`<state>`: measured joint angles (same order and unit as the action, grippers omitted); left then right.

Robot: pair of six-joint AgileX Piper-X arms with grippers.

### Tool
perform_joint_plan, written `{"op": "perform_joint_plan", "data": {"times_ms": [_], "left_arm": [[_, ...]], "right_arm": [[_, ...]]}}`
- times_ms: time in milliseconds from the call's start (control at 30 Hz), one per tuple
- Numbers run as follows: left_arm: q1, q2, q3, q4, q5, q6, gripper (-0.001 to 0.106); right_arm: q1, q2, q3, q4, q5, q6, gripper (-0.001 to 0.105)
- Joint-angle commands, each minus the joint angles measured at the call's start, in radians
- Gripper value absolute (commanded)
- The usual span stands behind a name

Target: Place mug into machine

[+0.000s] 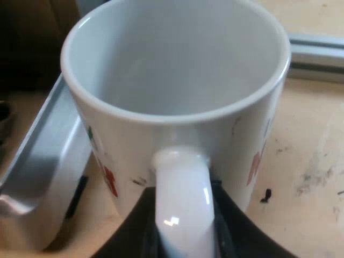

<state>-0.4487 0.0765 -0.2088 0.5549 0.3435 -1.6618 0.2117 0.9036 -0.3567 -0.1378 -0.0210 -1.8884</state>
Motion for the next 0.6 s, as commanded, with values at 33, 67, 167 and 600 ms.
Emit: {"op": "perform_joint_plan", "data": {"times_ms": [33, 67, 167, 600], "left_arm": [[-0.005, 0.003, 0.03, -0.072, -0.033, 0.011, 0.085], [-0.005, 0.003, 0.038, -0.088, -0.035, 0.011, 0.085], [-0.005, 0.003, 0.092, -0.225, -0.04, 0.011, 0.085], [-0.005, 0.005, 0.172, -0.4, -0.116, -0.018, 0.085]], "right_arm": [[0.024, -0.115, -0.01, 0.099, -0.045, -0.024, 0.0], [0.038, -0.14, -0.01, 0.127, -0.045, -0.031, 0.0], [0.092, -0.228, -0.01, 0.194, -0.045, -0.031, 0.0], [0.578, -0.27, -0.01, 0.241, 0.227, 0.061, 0.0]]}}
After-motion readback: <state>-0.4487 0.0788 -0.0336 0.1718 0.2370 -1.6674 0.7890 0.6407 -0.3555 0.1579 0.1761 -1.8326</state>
